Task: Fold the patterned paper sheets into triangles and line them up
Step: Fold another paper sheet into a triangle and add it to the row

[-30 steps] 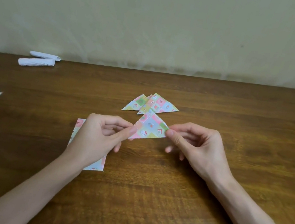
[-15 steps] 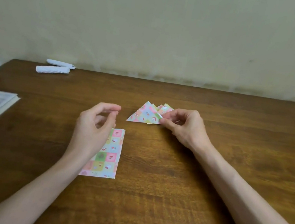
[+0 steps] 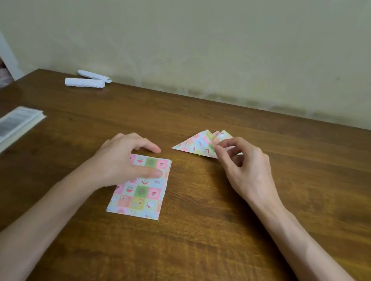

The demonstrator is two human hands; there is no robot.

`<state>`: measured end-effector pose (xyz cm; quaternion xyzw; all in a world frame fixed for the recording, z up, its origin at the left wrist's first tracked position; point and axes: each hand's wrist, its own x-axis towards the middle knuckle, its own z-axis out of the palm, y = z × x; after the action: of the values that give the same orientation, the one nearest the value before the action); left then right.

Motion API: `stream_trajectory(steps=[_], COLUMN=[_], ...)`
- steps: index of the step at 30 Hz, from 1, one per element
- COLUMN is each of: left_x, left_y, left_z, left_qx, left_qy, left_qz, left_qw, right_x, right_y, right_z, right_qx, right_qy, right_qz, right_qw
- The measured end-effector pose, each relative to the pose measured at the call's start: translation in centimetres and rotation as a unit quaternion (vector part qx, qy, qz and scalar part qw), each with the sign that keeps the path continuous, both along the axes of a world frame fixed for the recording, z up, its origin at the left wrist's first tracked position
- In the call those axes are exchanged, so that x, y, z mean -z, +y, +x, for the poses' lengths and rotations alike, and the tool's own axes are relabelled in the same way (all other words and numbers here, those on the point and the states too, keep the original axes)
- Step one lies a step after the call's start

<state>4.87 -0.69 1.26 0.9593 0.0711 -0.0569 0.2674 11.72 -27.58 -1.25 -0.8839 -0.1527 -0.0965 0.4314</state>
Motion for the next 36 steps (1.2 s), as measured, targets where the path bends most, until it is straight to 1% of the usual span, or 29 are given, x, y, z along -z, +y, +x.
stream_trajectory(steps=[3, 6, 9, 12, 18, 20, 22, 23, 25, 26, 27, 29, 31, 36], left_x=[-0.1, -0.1, 0.0, 0.1, -0.2, -0.7, -1.4, -1.7, -2.3, -2.4, -2.5, -2.3, -1.9, -1.0], left_y=[-0.1, -0.3, -0.3, -0.3, -0.3, -0.4, -0.7, -1.0, -1.9, -2.4, -2.9, -3.9, -4.5, -5.4], left_z=[0.1, 0.1, 0.1, 0.2, 0.1, -0.2, -0.6, -0.9, -1.4, -1.7, -1.8, -2.1, -2.3, -2.4], left_qx=[0.014, 0.008, -0.007, -0.017, -0.025, -0.027, -0.039, -0.046, -0.051, -0.047, -0.042, -0.033, -0.019, 0.009], left_qy=[0.006, 0.000, -0.009, -0.036, -0.085, -0.085, -0.078, -0.066, -0.035, -0.029, -0.029, -0.031, -0.034, -0.066], left_qz=[0.029, 0.032, 0.005, -0.016, -0.072, -0.108, -0.176, -0.229, -0.350, -0.388, -0.407, -0.422, -0.427, -0.419], left_qw=[0.999, 0.999, 1.000, 0.999, 0.994, 0.990, 0.981, 0.970, 0.935, 0.920, 0.912, 0.905, 0.903, 0.906], right_x=[0.0, 0.0, 0.0, 0.2, 0.5, 0.7, 0.7, 0.6, 0.3, 0.1, 0.0, -0.1, -0.4, -1.3], right_y=[-0.3, -0.7, -0.8, -0.7, -0.6, -0.5, 0.0, 0.3, 1.3, 1.9, 2.4, 3.0, 2.8, 0.6], right_z=[-1.2, -2.3, -3.1, -3.7, -4.4, -4.5, -4.7, -4.8, -5.3, -5.7, -6.0, -6.6, -6.9, -7.0], right_qx=[-0.003, -0.018, -0.033, -0.043, -0.069, -0.073, -0.084, -0.095, -0.133, -0.153, -0.171, -0.185, -0.167, -0.123], right_qy=[0.007, 0.013, 0.009, 0.007, 0.029, 0.035, 0.050, 0.069, 0.126, 0.149, 0.164, 0.184, 0.195, 0.212], right_qz=[0.012, 0.004, -0.001, -0.005, -0.004, -0.003, 0.011, 0.034, 0.096, 0.116, 0.129, 0.161, 0.198, 0.208], right_qw=[1.000, 1.000, 0.999, 0.999, 0.997, 0.997, 0.995, 0.992, 0.978, 0.970, 0.963, 0.952, 0.946, 0.947])
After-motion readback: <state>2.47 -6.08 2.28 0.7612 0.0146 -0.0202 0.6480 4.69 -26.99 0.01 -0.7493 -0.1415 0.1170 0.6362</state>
